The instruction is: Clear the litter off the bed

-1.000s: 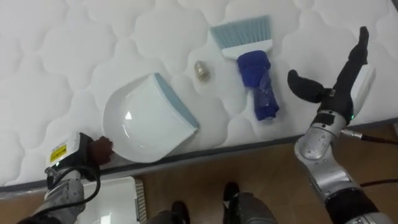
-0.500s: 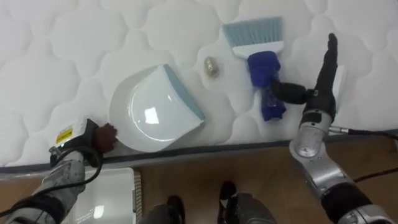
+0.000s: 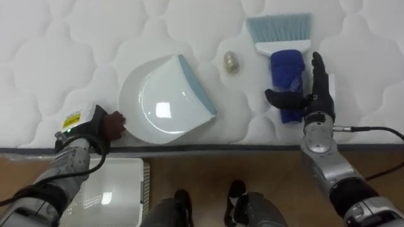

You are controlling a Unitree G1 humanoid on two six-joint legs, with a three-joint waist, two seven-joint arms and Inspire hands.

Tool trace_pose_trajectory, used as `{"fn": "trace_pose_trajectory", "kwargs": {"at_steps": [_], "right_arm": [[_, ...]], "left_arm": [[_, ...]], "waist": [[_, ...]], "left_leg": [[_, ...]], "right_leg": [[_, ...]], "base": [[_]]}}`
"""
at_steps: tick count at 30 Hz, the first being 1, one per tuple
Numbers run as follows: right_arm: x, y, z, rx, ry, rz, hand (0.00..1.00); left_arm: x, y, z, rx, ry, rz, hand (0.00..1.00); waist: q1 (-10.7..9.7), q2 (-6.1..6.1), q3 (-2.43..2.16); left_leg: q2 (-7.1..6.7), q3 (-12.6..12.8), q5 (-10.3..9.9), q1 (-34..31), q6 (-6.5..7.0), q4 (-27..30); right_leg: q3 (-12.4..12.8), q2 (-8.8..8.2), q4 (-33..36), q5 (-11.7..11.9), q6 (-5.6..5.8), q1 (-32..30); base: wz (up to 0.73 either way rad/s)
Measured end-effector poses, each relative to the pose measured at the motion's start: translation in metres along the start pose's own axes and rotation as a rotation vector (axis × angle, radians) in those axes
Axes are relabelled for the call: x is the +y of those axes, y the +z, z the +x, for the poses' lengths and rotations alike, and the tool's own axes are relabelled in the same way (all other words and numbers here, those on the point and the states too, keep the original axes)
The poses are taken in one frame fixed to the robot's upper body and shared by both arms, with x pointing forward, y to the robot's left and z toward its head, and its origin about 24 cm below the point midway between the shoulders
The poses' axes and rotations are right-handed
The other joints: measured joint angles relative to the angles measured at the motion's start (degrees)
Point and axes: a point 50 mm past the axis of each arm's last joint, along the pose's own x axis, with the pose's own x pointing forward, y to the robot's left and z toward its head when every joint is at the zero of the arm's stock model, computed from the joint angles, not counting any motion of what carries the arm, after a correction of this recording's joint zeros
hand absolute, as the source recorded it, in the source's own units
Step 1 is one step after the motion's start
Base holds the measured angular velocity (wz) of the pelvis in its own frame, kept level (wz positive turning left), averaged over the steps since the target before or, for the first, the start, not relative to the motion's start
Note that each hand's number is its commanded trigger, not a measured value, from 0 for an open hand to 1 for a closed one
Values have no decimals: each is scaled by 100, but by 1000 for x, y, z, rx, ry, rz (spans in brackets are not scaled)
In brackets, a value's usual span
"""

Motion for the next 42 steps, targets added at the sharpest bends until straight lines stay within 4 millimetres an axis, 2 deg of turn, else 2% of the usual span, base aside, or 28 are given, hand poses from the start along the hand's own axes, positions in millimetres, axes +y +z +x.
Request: {"fn": "trace_pose_trajectory", "kwargs": {"at_steps": [11, 18, 24, 29, 31, 34, 35, 36, 38, 42], "right_arm": [[-6, -10, 7, 98, 8, 26, 0], [-9, -9, 12, 131, -5, 53, 0], [-12, -11, 16, 143, 0, 6, 0], [-15, -18, 14, 154, -16, -88, 0], [-16, -19, 14, 151, -25, -125, 0], [-19, -18, 15, 128, -40, -195, 0], [-19, -18, 15, 121, -46, -214, 9], [-20, -18, 15, 120, -49, -220, 24], [-23, -19, 15, 125, -56, -242, 100], [-31, -21, 17, 123, -83, -317, 100]], "left_arm": [[0, 3, 0, -1, 30, -4, 100], [-3, 2, -1, 1, 21, 5, 100], [-9, 11, -1, -10, 5, 10, 100], [-8, 20, 0, -33, 25, 8, 100], [-8, 23, 0, -44, 30, 2, 100], [-7, 22, 0, -37, 32, 1, 100], [-7, 22, 1, -32, 33, -4, 100], [-7, 23, 1, -30, 33, -6, 100], [-9, 24, 1, -23, 30, -15, 100], [-12, 28, 0, -21, 24, -23, 100]], "waist": [[148, -14, 6], [182, -9, 8], [167, -8, 9], [165, 51, 45], [188, 60, 50], [222, 128, 87], [254, 133, 89], [274, 133, 89], [335, 136, 87], [419, 138, 79]], "left_leg": [[1, 3, -13, -51, 24, 213], [3, -7, -17, -81, 30, 199], [1, -74, -12, -205, 30, 227], [-16, -282, -21, -381, 30, 395], [-50, -296, -46, -416, 31, 426], [-77, -299, -65, -487, 41, 514], [-81, -301, -66, -528, 42, 553], [-79, -303, -66, -542, 42, 565], [-79, -329, -62, -585, 40, 598], [-86, -337, -57, -589, 42, 616]], "right_leg": [[-1, -52, 182, -57, 2, -5], [-9, -42, 212, -106, 12, -21], [-116, -62, 204, -97, -1, -72], [-310, -81, 321, -112, -10, -87], [-327, -142, 423, -141, -14, -141], [-323, -190, 499, -147, -16, -226], [-313, -197, 522, -157, -33, -263], [-315, -195, 522, -170, -44, -268], [-329, -189, 518, -196, -52, -277], [-307, -170, 517, -191, -44, -275]], "base": [[2], [8], [5], [15], [12], [2], [0], [0], [2], [1]]}}
